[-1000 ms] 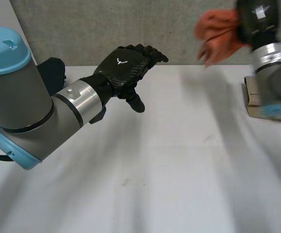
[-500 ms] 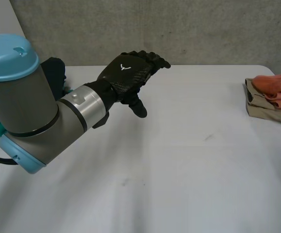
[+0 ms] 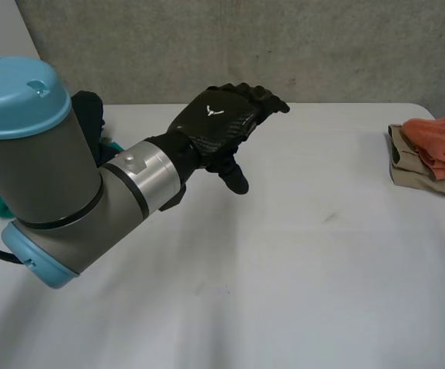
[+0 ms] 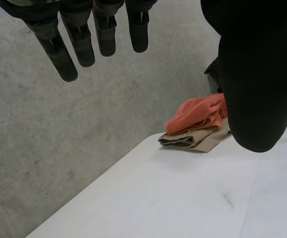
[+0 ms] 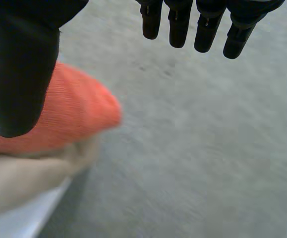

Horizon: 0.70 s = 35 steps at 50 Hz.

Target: Fold the laundry.

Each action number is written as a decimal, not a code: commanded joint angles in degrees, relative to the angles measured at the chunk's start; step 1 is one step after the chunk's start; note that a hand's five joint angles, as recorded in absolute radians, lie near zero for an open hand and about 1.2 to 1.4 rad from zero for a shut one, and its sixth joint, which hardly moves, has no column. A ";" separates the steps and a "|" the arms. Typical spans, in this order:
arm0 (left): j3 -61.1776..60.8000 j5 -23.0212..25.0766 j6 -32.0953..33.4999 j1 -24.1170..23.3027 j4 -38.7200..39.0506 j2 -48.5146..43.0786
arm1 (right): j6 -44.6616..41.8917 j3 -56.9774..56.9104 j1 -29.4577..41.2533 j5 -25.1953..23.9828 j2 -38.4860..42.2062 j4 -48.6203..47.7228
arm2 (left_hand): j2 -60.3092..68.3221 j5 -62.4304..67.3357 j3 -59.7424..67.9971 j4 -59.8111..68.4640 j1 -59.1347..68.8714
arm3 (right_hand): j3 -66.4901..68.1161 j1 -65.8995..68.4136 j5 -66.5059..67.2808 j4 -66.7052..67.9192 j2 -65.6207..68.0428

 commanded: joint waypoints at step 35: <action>16.20 -9.98 14.69 38.13 8.97 -22.92 | -12.31 44.08 39.86 5.31 -35.27 -3.34 | 0.13 -0.21 0.25 -0.14 -0.09 | -2.36 -2.98 -2.76 -2.44 -2.36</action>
